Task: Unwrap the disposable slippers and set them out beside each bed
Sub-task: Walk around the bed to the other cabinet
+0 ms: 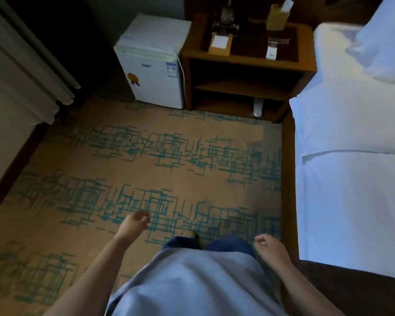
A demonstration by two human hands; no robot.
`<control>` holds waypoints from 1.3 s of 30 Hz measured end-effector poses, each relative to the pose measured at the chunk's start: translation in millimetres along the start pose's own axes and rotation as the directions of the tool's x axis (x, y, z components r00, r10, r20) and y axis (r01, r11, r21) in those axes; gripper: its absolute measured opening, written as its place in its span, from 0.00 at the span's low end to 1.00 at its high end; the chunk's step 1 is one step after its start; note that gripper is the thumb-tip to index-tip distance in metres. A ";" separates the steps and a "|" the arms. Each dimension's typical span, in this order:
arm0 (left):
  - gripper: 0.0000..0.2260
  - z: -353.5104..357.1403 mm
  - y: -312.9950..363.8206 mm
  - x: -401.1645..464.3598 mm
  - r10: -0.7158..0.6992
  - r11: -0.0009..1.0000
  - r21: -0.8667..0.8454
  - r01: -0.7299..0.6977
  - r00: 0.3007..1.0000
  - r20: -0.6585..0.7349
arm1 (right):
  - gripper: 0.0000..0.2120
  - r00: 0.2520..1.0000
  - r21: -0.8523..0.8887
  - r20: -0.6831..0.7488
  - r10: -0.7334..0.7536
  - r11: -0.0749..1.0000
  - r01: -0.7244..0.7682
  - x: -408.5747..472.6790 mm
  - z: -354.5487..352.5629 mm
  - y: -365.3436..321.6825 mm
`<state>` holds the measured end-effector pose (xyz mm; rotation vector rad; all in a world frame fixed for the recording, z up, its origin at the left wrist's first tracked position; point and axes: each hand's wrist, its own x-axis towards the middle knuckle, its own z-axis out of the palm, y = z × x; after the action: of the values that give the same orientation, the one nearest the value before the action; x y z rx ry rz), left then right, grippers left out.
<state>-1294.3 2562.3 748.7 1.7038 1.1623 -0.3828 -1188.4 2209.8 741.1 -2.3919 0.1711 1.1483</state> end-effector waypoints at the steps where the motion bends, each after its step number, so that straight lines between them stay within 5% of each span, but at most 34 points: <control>1: 0.10 0.2 25.5 13.6 0.023 1.000 0.018 -0.023 1.000 0.006 | 0.11 1.000 0.035 -0.007 0.009 0.999 -0.009 5.1 -5.3 -5.4; 9: 0.10 53.3 186.6 104.0 0.162 0.983 0.081 -0.165 0.986 0.035 | 0.05 0.993 0.232 0.026 0.113 0.966 -0.116 80.1 -71.3 -21.6; 20: 0.06 144.2 261.9 163.7 -0.042 0.982 0.190 0.010 0.986 0.162 | 0.13 1.000 0.117 -0.010 0.010 0.993 -0.009 247.6 -258.8 -93.9; 27: 0.04 162.9 319.9 213.4 -0.154 0.968 0.237 0.083 0.942 0.298 | 0.14 1.000 0.056 0.010 0.019 0.998 -0.020 331.6 -312.2 -156.5; 29: 0.10 166.2 336.0 245.3 -0.174 0.964 0.248 0.100 0.939 0.298 | 0.14 0.999 0.067 0.019 0.045 0.997 -0.046 346.6 -319.3 -169.2; 32: 0.18 167.9 369.3 294.3 -0.128 0.955 0.296 0.028 0.936 0.327 | 0.14 0.997 0.116 0.027 0.074 0.990 -0.077 369.0 -323.5 -182.0; 35: 0.06 173.8 416.9 341.5 -0.048 0.906 0.401 -0.135 0.909 0.414 | 0.13 0.994 0.140 0.037 0.107 0.984 -0.111 402.4 -322.0 -189.1; 39: 0.23 194.6 472.4 415.4 -0.023 0.730 0.604 -0.320 0.871 0.490 | 0.15 0.985 0.226 0.075 0.155 0.959 -0.169 462.2 -317.7 -188.8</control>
<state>-647.5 2592.0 629.0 2.1317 0.5173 -1.1588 -610.6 2268.5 627.3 -2.1692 0.4644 1.1963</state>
